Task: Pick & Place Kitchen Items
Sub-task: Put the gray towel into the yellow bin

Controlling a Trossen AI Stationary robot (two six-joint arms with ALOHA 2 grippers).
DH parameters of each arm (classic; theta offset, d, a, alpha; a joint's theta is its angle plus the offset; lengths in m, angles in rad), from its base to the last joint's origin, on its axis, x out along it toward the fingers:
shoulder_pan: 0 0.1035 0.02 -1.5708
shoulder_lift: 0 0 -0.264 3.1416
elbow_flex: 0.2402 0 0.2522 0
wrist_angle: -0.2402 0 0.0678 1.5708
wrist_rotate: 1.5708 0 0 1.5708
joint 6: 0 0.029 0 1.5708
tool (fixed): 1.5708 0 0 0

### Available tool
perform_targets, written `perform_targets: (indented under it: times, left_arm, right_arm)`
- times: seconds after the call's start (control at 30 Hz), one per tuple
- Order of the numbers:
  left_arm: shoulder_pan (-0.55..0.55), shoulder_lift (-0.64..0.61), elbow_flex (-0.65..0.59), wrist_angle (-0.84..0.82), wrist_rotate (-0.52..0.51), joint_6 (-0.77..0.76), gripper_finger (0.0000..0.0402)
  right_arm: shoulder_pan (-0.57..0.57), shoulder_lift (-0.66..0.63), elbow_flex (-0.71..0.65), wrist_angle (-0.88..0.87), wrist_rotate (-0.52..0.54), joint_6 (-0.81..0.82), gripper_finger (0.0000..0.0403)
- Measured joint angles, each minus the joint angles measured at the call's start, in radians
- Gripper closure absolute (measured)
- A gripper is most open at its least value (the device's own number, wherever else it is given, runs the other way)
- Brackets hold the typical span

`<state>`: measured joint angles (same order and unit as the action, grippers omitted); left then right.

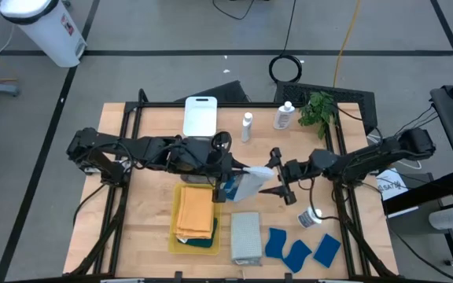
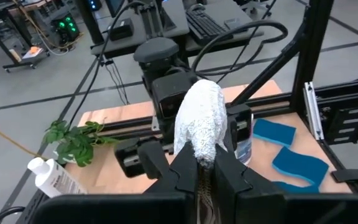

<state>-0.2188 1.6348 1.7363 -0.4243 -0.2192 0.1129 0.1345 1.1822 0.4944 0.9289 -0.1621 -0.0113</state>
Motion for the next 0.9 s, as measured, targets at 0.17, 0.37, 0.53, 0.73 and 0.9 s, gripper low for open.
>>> perform_targets:
  times: [0.17, 0.37, 0.53, 0.73, 0.9]
  left_arm:
    - [0.000, 0.000, 0.000, -0.001, 0.000, -0.001, 0.0386]
    - [0.005, 0.000, 0.000, 0.008, -0.019, -0.001, 0.0387]
    - [0.015, 0.000, 0.000, 0.010, -0.019, -0.012, 0.0385]
    - [0.017, 0.000, 0.000, 0.010, -0.019, -0.017, 0.0387]
    - [0.016, 0.001, 0.000, 0.009, -0.019, -0.017, 0.0358]
  right_arm:
    - [0.005, 0.043, 0.024, 0.031, -0.008, 0.000, 0.0133]
    - [0.004, 0.088, 0.025, 0.141, 0.039, 0.000, 0.0173]
    - [0.011, 0.133, 0.025, 0.185, 0.120, -0.011, 0.0222]
    - [0.012, 0.144, 0.025, 0.218, 0.134, -0.028, 0.0312]
    - [0.019, 0.134, 0.025, 0.208, 0.135, -0.042, 0.0392]
